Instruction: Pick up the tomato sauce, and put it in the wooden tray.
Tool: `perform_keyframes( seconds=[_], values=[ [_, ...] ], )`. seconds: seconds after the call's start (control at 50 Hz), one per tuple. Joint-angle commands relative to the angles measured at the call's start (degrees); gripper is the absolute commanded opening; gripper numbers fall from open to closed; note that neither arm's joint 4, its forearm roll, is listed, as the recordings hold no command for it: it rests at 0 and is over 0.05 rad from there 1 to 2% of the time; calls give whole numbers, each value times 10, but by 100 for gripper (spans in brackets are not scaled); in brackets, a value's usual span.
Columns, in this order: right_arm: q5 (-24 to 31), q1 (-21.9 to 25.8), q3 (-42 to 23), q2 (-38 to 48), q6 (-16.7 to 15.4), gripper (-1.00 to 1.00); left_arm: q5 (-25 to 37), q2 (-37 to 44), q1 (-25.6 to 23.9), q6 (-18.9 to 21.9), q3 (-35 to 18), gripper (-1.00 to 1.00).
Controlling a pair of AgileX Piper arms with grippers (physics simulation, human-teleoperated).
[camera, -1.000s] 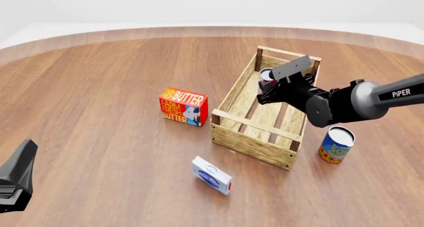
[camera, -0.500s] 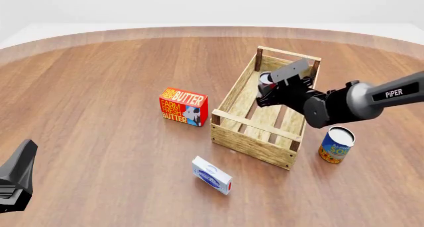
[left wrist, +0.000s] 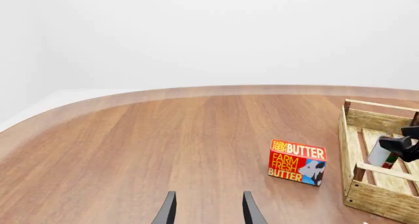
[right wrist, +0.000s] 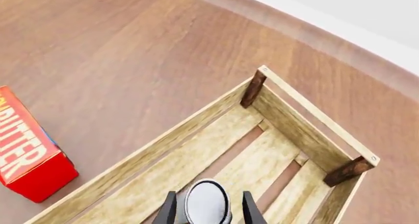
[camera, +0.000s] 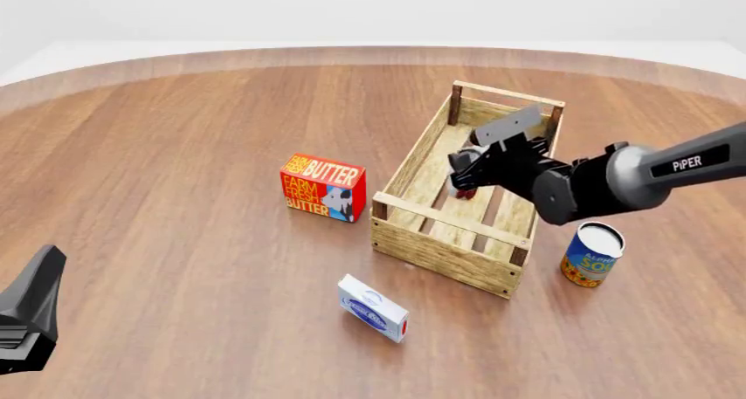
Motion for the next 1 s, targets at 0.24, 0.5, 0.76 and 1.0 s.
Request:
perform_keyframes(
  seconds=[0.24,0.5,0.76,1.0],
  values=[
    [4,-2,0,-8,8,100,0,0,0,0,0,100],
    [4,3,14,-28,9,100,0,0,0,0,0,100],
    [4,6,37,-58,10,100,0,0,0,0,0,100],
    [-3,3,67,-88,14,100,0,0,0,0,0,100]
  ],
)
